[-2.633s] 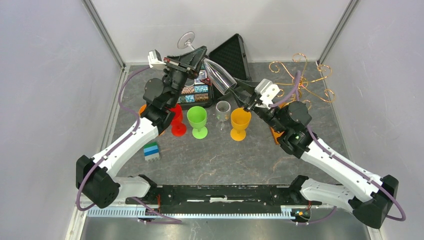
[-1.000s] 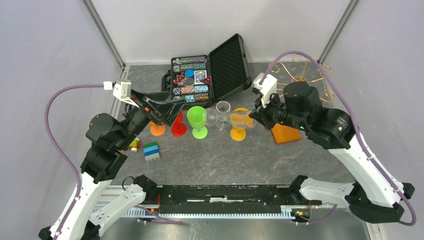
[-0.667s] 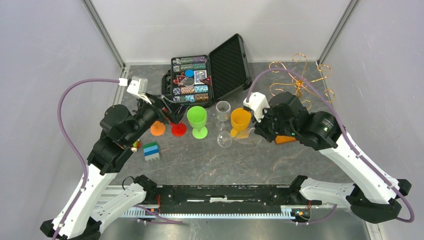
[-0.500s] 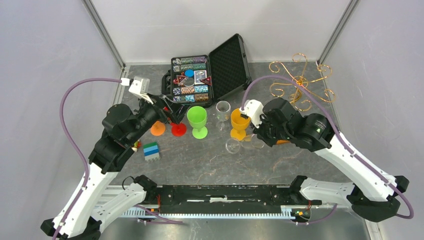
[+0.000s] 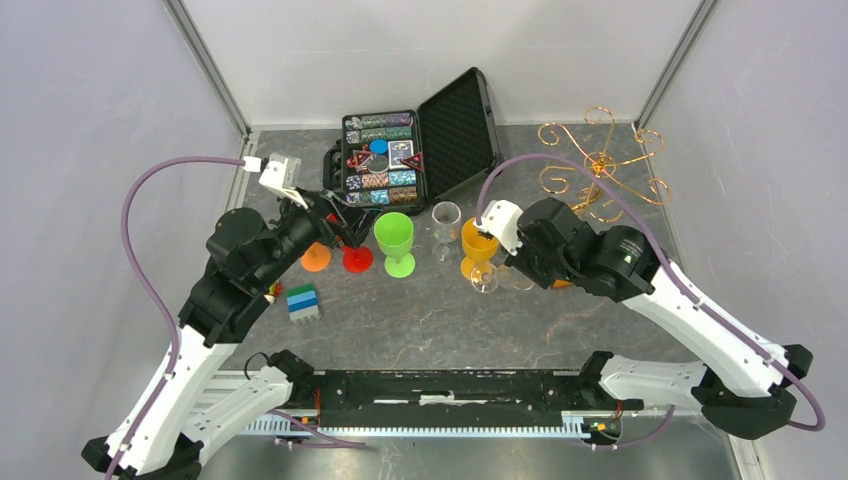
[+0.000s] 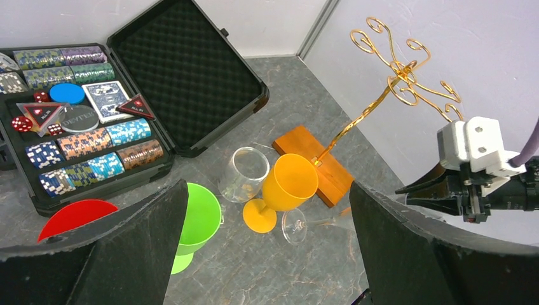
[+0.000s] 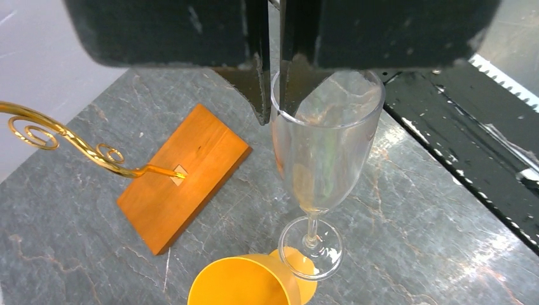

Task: Take the wine glass off the wine glass rack

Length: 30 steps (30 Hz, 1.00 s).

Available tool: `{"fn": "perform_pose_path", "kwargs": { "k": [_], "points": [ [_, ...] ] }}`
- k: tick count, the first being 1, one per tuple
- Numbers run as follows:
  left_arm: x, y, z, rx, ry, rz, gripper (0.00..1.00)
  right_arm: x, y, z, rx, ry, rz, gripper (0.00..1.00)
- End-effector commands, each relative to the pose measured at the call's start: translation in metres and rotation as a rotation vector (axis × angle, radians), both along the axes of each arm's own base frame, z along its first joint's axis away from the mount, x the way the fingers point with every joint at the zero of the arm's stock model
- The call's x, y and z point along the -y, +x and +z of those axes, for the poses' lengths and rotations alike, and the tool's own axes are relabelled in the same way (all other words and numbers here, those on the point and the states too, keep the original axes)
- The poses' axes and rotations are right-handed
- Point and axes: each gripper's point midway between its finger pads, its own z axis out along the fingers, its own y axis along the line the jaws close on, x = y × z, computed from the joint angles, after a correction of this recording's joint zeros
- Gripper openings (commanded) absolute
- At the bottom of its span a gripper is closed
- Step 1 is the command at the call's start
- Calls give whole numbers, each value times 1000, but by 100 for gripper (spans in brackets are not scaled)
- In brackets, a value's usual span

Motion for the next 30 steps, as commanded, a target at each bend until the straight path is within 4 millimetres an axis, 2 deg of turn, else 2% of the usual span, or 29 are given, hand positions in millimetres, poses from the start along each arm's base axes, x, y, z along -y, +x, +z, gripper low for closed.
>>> {"fn": "perform_pose_path", "kwargs": {
  "k": [1, 5, 15, 24, 30],
  "points": [
    [-4, 3, 1, 37, 28, 16, 100, 1, 15, 11, 91, -68, 37, 0],
    [1, 1, 1, 48, 20, -16, 100, 5, 16, 9, 104, -131, 99, 0],
    [1, 2, 1, 60, 21, -15, 100, 20, 2, -30, -3, -307, 226, 0],
    [1, 2, 2, 65, 18, -14, 100, 21, 1, -42, -31, -348, 255, 0],
    [2, 2, 4, 69, 16, -15, 100, 16, 8, -41, -29, -369, 268, 0]
  ]
}}
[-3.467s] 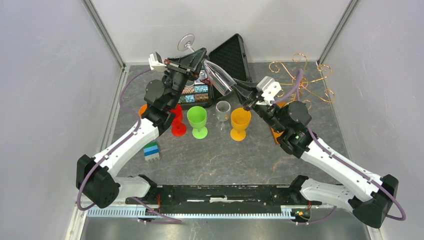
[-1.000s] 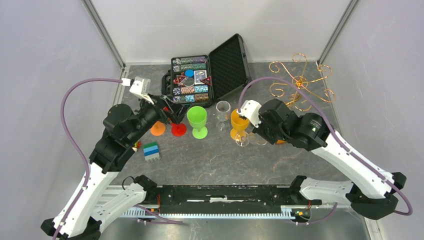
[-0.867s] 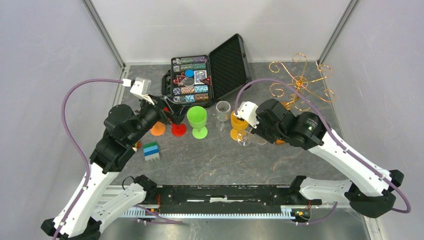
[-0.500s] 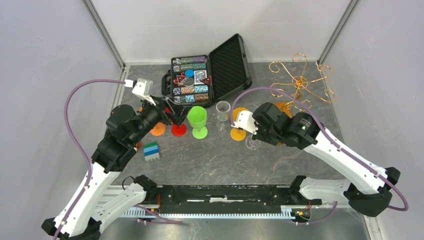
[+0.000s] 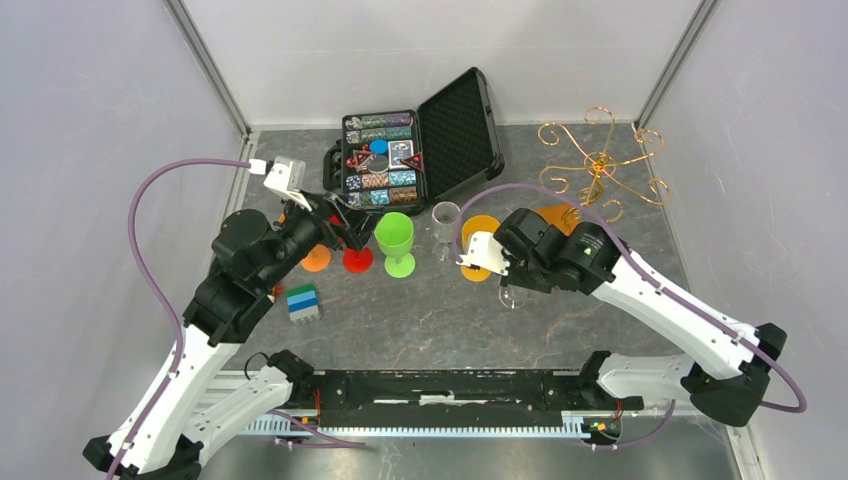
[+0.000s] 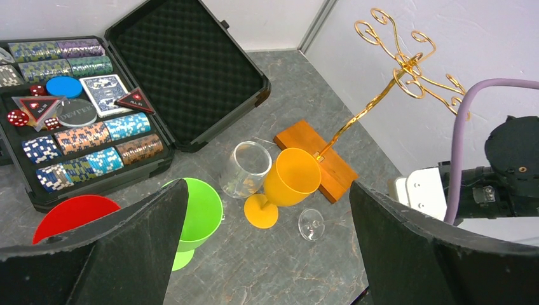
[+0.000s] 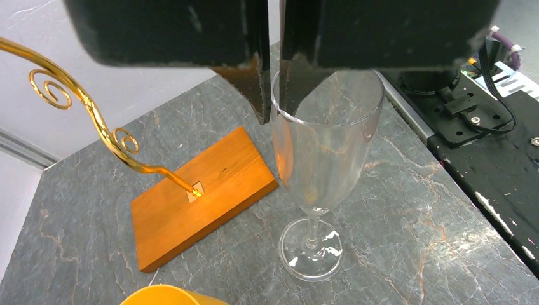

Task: Take the wine glass off the wine glass rack

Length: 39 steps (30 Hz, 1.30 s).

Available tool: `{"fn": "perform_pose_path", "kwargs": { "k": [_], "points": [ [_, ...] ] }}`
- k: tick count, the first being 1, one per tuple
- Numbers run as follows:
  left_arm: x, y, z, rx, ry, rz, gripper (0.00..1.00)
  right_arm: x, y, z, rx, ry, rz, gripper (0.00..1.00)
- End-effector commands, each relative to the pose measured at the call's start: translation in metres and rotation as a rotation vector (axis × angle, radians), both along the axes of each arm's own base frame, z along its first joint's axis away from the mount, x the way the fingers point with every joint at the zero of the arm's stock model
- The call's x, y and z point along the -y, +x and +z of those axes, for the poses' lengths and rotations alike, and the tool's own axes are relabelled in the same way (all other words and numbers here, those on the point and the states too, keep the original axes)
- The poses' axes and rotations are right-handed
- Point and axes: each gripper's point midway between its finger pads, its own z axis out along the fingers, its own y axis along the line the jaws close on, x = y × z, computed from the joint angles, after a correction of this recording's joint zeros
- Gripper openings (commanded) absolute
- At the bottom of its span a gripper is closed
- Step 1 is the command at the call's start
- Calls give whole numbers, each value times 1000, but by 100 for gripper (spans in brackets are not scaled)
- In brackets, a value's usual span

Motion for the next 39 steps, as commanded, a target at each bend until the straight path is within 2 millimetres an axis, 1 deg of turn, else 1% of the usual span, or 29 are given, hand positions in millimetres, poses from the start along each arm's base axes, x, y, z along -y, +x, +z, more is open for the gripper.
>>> {"fn": "perform_pose_path", "kwargs": {
  "k": [1, 8, 10, 12, 14, 18, 21, 25, 28, 30, 33, 35, 37, 39],
  "points": [
    [-1, 0, 14, 78, 7, -8, 100, -4, 6, 4, 14, -23, 33, 1],
    [-1, 0, 13, 76, 10, -7, 100, 2, 20, -1, 46, -113, 1, 7],
    [-2, -1, 13, 76, 10, -7, 100, 5, 25, -1, 67, -140, -18, 11],
    [-3, -1, 13, 77, 9, 0, 100, 10, 33, -1, 99, -183, -36, 20],
    [-5, 1, 12, 71, 11, 12, 100, 13, 40, 2, 139, -211, -53, 27],
    [-6, 1, 11, 65, 16, 17, 100, 12, 46, 5, 170, -216, -60, 39],
    [-6, 1, 11, 65, 16, 19, 100, 10, 50, 8, 191, -205, -59, 44],
    [-7, 2, 11, 61, 16, 26, 100, 10, 55, 18, 229, -196, -81, 48],
    [-11, 5, 11, 49, 20, 54, 100, 8, 58, 31, 264, -165, -99, 51],
    [-22, 10, 11, 33, 13, 130, 100, 9, 61, 44, 300, -142, -120, 56],
    [-38, 13, 11, 27, 3, 215, 100, 11, 67, 74, 381, -86, -158, 62],
    [-45, 13, 14, 36, -2, 251, 100, 11, 69, 94, 433, -37, -172, 68],
    [-53, 12, 17, 45, -6, 285, 100, 14, 70, 112, 481, 4, -188, 70],
    [-61, 11, 20, 49, -7, 323, 100, 17, 71, 131, 538, 61, -218, 70]
  ]
}}
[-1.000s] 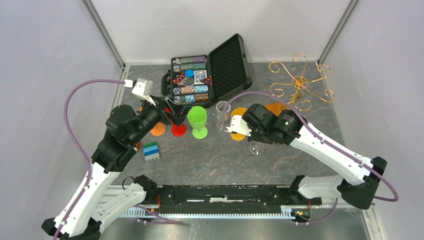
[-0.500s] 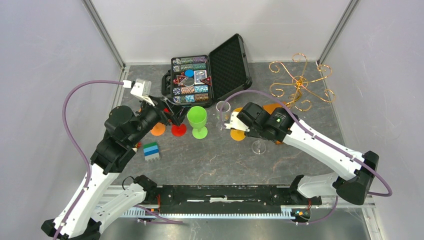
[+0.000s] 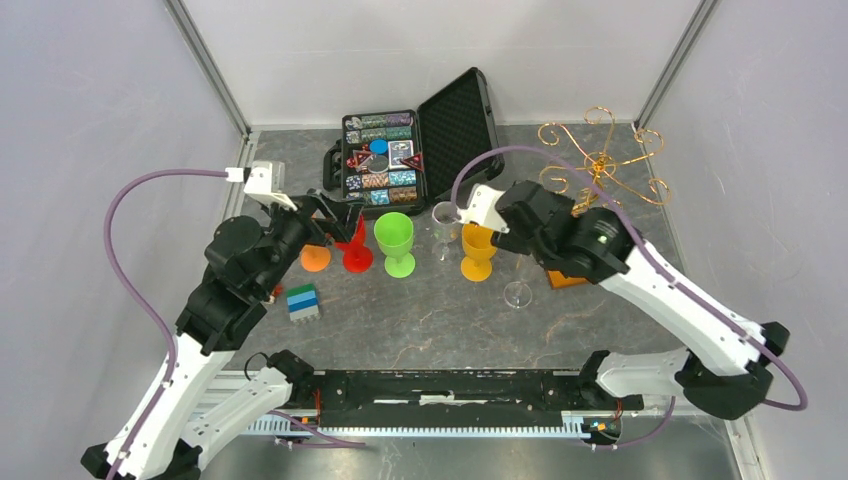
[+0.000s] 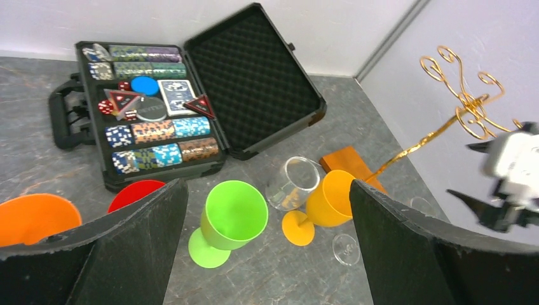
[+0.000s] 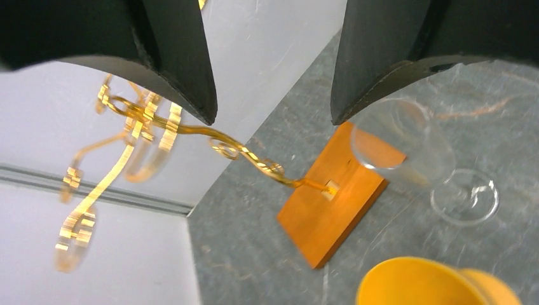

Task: Take the wine glass off the wine glass rack

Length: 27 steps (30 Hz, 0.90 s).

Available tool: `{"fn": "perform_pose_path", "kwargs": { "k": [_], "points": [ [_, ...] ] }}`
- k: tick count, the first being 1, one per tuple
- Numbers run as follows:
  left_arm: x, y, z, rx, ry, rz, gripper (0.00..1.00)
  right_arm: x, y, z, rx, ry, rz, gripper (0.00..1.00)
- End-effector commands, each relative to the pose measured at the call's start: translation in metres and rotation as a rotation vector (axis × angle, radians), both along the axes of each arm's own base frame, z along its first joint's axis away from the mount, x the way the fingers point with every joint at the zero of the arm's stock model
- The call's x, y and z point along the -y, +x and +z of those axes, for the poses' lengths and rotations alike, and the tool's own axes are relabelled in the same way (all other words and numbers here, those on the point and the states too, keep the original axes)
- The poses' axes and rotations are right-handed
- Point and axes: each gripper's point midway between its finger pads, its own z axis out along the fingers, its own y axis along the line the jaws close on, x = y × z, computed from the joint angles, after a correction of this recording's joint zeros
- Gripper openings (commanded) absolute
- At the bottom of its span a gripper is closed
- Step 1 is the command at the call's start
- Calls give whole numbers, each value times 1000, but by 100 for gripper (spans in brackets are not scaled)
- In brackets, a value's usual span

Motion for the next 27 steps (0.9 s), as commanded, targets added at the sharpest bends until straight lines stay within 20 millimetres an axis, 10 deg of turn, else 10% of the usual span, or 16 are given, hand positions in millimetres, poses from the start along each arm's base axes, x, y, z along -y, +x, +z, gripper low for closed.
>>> {"fn": "perform_pose_path", "kwargs": {
  "k": [1, 12, 19, 27],
  "points": [
    [-32, -3, 24, 59, -8, 138, 100, 10, 7, 66, 217, 177, -59, 71],
    [-97, -43, 26, 84, 115, 312, 100, 85, -46, 166, 739, 1005, -183, 79],
    [-129, -73, 38, 154, 60, 393, 100, 153, -86, 178, 893, 1292, -320, 98],
    [-156, -101, 50, 214, 7, 446, 100, 188, -106, 165, 920, 1388, -400, 98]
  ]
}}
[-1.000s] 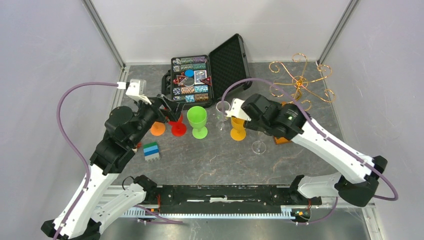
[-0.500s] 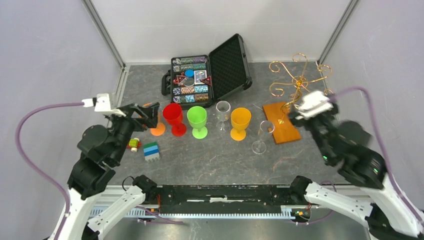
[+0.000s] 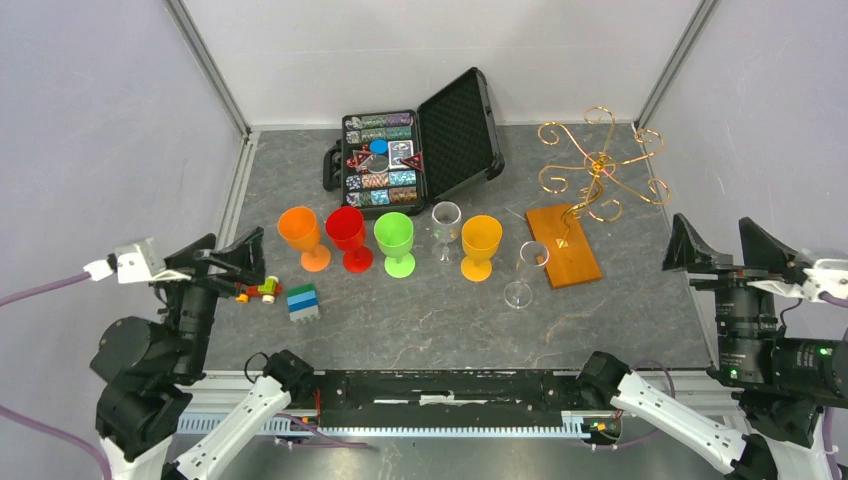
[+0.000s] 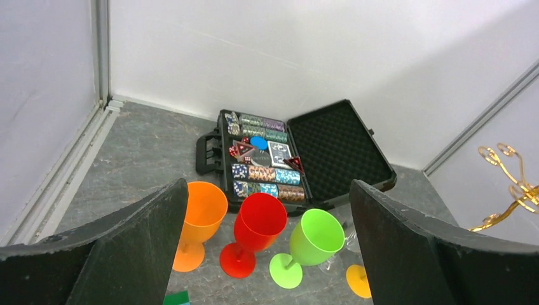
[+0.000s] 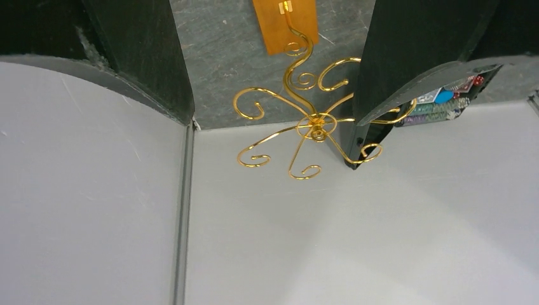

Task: Take the wine glass off the wine glass rack

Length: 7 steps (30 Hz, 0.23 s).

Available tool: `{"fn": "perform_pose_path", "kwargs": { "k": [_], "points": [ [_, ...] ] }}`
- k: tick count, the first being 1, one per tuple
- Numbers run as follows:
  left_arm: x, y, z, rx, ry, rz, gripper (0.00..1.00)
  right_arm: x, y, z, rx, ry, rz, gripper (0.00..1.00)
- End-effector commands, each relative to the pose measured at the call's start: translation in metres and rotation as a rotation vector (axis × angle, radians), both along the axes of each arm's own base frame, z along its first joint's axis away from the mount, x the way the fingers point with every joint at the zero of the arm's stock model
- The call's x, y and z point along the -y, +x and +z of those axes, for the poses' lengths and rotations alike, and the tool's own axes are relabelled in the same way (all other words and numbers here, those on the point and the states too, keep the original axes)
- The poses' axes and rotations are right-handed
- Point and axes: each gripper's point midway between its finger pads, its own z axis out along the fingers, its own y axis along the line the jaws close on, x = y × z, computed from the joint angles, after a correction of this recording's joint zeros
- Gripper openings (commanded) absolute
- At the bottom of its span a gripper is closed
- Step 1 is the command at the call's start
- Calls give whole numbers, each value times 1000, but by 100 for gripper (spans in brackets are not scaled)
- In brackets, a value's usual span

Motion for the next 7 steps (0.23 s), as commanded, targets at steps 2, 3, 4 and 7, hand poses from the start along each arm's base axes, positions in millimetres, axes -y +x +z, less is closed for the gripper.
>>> {"fn": "perform_pose_path", "kwargs": {
  "k": [2, 3, 4, 7],
  "points": [
    [-19, -18, 10, 51, 22, 40, 100, 20, -7, -9, -9, 103, -52, 98],
    [-20, -19, 10, 52, 23, 41, 100, 22, -8, -11, -13, 106, -57, 98],
    [-20, -18, 10, 49, 22, 43, 100, 23, -8, -14, -16, 109, -62, 98],
    [-20, -16, 9, 33, 19, 53, 100, 24, -10, -17, -21, 117, -60, 98]
  ]
}}
